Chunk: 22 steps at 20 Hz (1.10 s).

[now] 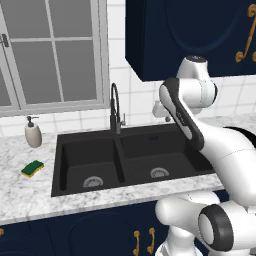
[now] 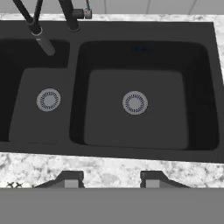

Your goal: Pick the pan and sponge and place them into the sink. Then turn on the water.

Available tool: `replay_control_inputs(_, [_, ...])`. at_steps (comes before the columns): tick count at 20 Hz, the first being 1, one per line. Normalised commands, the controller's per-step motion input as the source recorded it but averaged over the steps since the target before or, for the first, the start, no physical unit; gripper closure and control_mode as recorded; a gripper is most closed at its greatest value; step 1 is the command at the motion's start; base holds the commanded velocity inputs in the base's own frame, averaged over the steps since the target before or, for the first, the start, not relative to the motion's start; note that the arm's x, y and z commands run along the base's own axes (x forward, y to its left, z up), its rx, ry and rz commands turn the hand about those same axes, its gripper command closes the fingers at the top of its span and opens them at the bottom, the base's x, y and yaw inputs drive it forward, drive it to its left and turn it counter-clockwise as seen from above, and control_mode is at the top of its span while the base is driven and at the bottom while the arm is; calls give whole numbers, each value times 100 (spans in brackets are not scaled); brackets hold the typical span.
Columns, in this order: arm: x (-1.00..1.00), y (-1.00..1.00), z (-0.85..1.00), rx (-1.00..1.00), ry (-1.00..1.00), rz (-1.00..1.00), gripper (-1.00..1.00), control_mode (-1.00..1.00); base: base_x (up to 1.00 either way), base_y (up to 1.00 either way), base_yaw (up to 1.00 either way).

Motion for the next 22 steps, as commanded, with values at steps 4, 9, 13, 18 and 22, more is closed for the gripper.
replay_control_inputs(4, [-28, -20, 0, 0, 0, -1, -100, -100, 0, 0, 0])
replay_control_inputs(9, [-48, -75, 0, -2, 5, -1, -100, -100, 0, 0, 0])
replay_control_inputs(13, [-26, -99, -1, -1, 13, -1, -100, -100, 0, 0, 0])
replay_control_inputs(18, [-17, -100, -7, 0, 16, 0, -100, -100, 0, 0, 0])
replay_control_inputs(22, [-26, -96, -22, -1, 16, 0, -100, -100, 0, 0, 0])
